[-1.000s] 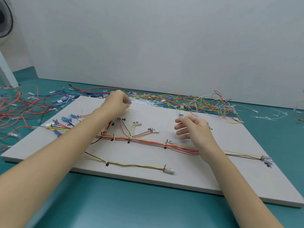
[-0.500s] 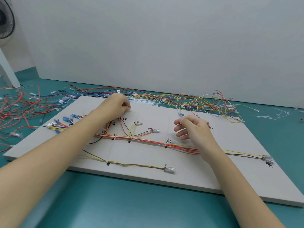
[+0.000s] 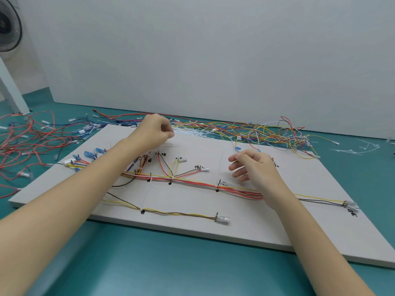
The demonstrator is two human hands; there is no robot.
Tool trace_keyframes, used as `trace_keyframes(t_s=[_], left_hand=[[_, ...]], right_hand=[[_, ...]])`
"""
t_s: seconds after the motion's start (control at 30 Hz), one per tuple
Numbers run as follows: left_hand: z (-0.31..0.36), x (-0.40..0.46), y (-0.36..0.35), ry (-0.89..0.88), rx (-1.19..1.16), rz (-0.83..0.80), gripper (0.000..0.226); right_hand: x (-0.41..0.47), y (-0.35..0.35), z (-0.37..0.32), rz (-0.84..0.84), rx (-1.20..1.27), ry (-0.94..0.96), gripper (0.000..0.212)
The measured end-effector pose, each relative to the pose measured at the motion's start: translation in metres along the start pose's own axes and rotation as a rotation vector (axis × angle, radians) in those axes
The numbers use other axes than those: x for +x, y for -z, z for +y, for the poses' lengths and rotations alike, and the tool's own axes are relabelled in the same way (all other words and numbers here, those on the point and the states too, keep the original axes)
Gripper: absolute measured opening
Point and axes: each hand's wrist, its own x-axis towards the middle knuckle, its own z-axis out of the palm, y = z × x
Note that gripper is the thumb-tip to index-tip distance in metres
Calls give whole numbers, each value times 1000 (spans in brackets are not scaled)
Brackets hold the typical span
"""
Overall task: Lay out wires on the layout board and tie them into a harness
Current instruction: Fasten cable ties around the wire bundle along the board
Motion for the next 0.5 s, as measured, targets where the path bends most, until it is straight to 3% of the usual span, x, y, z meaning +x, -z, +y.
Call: trace_keyframes(t_s=[0.13,0.27,0.4,0.5], left_hand=[[37,-3,14,-10,-213,89,14],[99,-26,20,-129,-385,12,14],[141,-53,8,-270,-389,-36,13],[152,-64,-3,-306,-365,-7,8]], right_hand=[[1,5,-4,109,115,119,17],[-4,7,-12,81,331,221,12],[-11,7,-18,-5,495,238,31],[-13,8,-19,-15,534,234,24]])
